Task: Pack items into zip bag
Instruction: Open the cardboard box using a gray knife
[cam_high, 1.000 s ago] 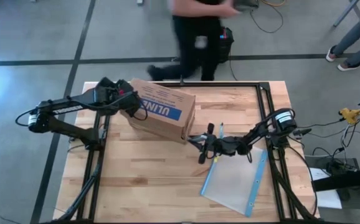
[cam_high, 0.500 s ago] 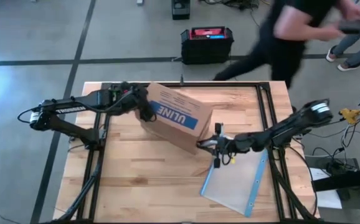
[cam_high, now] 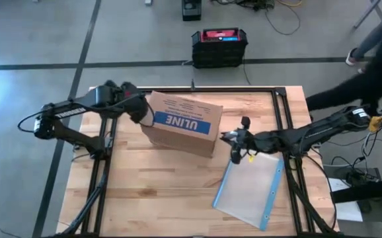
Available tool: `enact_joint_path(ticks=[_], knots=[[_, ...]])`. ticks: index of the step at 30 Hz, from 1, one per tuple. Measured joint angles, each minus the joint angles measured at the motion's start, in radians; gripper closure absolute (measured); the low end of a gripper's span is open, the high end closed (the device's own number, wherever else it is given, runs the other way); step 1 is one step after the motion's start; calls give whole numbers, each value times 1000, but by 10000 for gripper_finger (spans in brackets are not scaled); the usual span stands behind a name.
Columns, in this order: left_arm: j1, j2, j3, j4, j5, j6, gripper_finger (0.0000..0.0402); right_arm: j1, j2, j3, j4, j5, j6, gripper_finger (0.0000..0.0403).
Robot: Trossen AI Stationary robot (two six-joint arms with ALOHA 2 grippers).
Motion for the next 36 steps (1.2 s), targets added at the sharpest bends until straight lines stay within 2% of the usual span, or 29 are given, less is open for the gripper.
enact_joint_path(ticks=[4, 8, 13, 16, 20, 23, 29, 32, 33, 34, 36], knots=[[54, -14, -12, 7, 184, 6, 235, -91, 33, 3, -12, -19, -24, 346], [63, -11, -78, 7, 321, 29, 254, -180, 53, 24, -10, -100, -84, 346], [53, -8, -191, 28, 381, 29, 272, -305, 80, 63, -9, -117, -211, 346], [43, -13, -261, 123, 491, 20, 280, -393, 96, 89, -15, -118, -291, 346], [-11, -11, -328, 307, 714, 21, 283, -513, 93, 129, -47, -107, -369, 346], [-87, -10, -341, 423, 774, 24, 282, -581, 50, 154, -139, -94, -373, 346], [-257, -9, -298, 502, 789, 45, 282, -577, -138, 155, -311, -39, -301, 346], [-310, -10, -235, 455, 761, 68, 281, -545, -242, 156, -428, -105, -147, 346], [-323, -12, -197, 420, 700, 72, 282, -533, -274, 156, -475, -154, -102, 346], [-335, -15, -155, 372, 597, 73, 283, -514, -297, 156, -506, -212, -66, 346], [-346, -20, -81, 228, 337, 68, 284, -471, -325, 154, -561, -300, 7, 346]])
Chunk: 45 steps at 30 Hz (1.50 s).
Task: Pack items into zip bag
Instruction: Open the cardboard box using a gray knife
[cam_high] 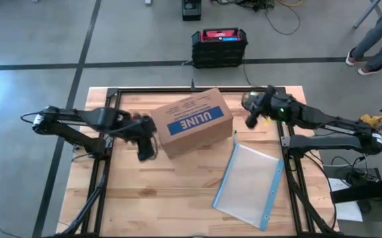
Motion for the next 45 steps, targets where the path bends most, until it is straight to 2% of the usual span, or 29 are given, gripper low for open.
enact_joint_path(ticks=[2, 4, 8, 10, 15, 17, 20, 26, 28, 34, 40, 45], knots=[[6, -3, 51, -66, -258, -16, 284, 54, -13, -6, -47, -31, 64, 346], [45, -13, 73, -58, -404, 4, 284, 109, 3, -16, -69, -27, 112, 346], [161, -23, 54, 46, -507, 109, 284, 219, 71, -41, -48, -27, 164, 346], [212, -16, 11, 103, -518, 164, 284, 261, 115, -49, -21, -55, 178, 346], [299, -7, -140, 217, -406, 301, 284, 292, 233, -48, 27, -104, 185, 346], [318, -15, -194, 282, -346, 312, 284, 280, 291, -51, 30, -93, 168, 346], [323, -21, -246, 329, -260, 311, 284, 251, 359, -49, 126, -83, 97, 346], [299, -29, -256, 341, 73, 301, 284, 156, 454, 19, 199, -34, -65, 346], [273, -34, -248, 336, 144, 269, 284, 114, 472, 43, 244, -6, -113, 346], [135, -41, -236, 346, 206, 166, 284, -2, 540, 73, 427, -39, -241, 346], [-19, -26, -236, 473, 208, 106, 284, -66, 642, 98, 549, -246, -276, 346], [-83, 4, -226, 562, 210, 97, 284, -68, 738, 162, 596, -290, -351, 346]])
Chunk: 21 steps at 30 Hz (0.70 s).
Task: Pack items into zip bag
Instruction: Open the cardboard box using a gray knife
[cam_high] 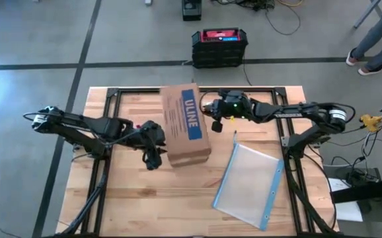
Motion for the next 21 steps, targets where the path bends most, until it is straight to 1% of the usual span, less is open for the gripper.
enact_joint_path(ticks=[2, 4, 7, 9, 12, 14, 15, 16, 18, 21], knots=[[-11, 12, 15, 1, -5, -5, 284, 0, 24, 29, -11, 5, -31, 346], [-21, 19, 44, -31, -5, -19, 284, -2, 25, 41, -44, 34, -61, 346], [-40, 20, 101, -144, -18, -62, 284, -2, -31, 18, -88, 107, -87, 346], [-62, 20, 145, -222, -67, -75, 284, -2, -95, -36, -87, 131, -68, 346], [-100, 18, 208, -293, -209, -37, 284, 9, -197, -137, -87, 135, 4, 346], [-117, 14, 225, -259, -326, 51, 284, 28, -270, -213, -81, 134, 67, 346], [-119, 14, 225, -224, -362, 104, 284, 43, -306, -250, -70, 134, 99, 346], [-114, 14, 224, -181, -371, 157, 284, 61, -338, -288, -63, 136, 132, 346], [-72, 24, 213, -67, -332, 259, 284, 108, -396, -360, -41, 145, 200, 346], [14, 64, 200, 69, -218, 382, 284, 194, -474, -460, 42, 152, 287, 346]])
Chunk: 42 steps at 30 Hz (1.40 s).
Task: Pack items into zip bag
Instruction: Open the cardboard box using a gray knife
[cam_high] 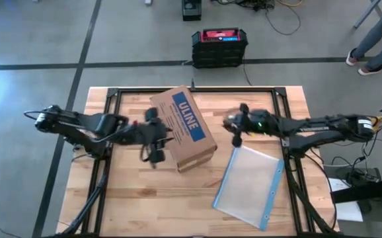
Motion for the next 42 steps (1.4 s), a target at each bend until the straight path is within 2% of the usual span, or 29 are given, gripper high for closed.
enact_joint_path(ticks=[6, 12, 14, 17, 21, 28, 33, 39, 42], knots=[[164, 114, 25, 162, 94, 157, 284, 180, -97, -162, 236, 125, 55, 346], [271, 245, 119, 143, 112, 197, 284, 296, -87, -299, 614, 123, 41, 346], [296, 276, 145, 98, 82, 192, 284, 320, -70, -330, 731, 125, 8, 346], [328, 302, 170, 32, -16, 181, 284, 337, -44, -360, 890, 123, -34, 346], [369, 294, 176, -32, -91, 149, 284, 337, 10, -367, 1009, 125, -94, 346], [370, 246, 170, -94, -85, 114, 284, 288, 184, -293, 1177, 151, -195, 346], [369, 231, 170, -149, -84, 65, 284, 211, 430, -215, 1312, 148, -162, 346], [369, 228, 141, -140, -91, 53, 285, 189, 675, -75, 1311, 149, -129, 346], [369, 226, 128, -139, -98, 51, 285, 190, 742, -20, 1305, 208, -170, 346]])
